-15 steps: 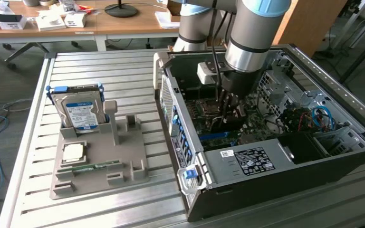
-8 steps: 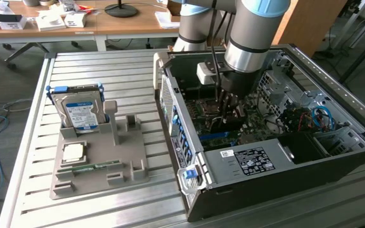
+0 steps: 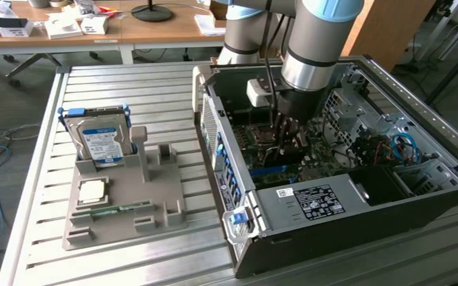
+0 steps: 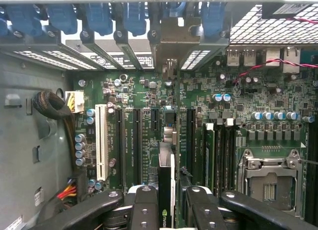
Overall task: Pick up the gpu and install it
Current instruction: 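Insert the gpu into the slot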
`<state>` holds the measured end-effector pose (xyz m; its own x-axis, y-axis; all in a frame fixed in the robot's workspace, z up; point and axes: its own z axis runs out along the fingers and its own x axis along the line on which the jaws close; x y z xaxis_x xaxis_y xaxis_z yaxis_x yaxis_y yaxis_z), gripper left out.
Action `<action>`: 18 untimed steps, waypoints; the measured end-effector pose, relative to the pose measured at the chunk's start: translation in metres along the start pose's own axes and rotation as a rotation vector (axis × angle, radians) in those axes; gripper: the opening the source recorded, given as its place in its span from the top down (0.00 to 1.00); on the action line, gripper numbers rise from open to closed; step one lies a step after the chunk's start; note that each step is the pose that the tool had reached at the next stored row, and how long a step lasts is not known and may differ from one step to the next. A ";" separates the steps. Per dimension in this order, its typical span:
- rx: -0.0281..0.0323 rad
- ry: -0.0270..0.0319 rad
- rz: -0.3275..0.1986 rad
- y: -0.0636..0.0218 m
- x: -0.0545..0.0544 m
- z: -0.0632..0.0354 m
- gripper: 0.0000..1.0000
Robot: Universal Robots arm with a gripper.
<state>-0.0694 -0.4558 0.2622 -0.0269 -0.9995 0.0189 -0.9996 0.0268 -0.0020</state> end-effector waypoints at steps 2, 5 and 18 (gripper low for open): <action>0.0004 0.0001 -0.003 0.0000 0.000 0.0001 0.74; 0.0007 -0.0001 -0.006 0.0000 0.000 0.0004 0.74; 0.0061 -0.0001 -0.017 0.0001 -0.002 0.0006 0.74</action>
<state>-0.0694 -0.4542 0.2616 -0.0097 -0.9998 0.0189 -0.9999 0.0096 -0.0078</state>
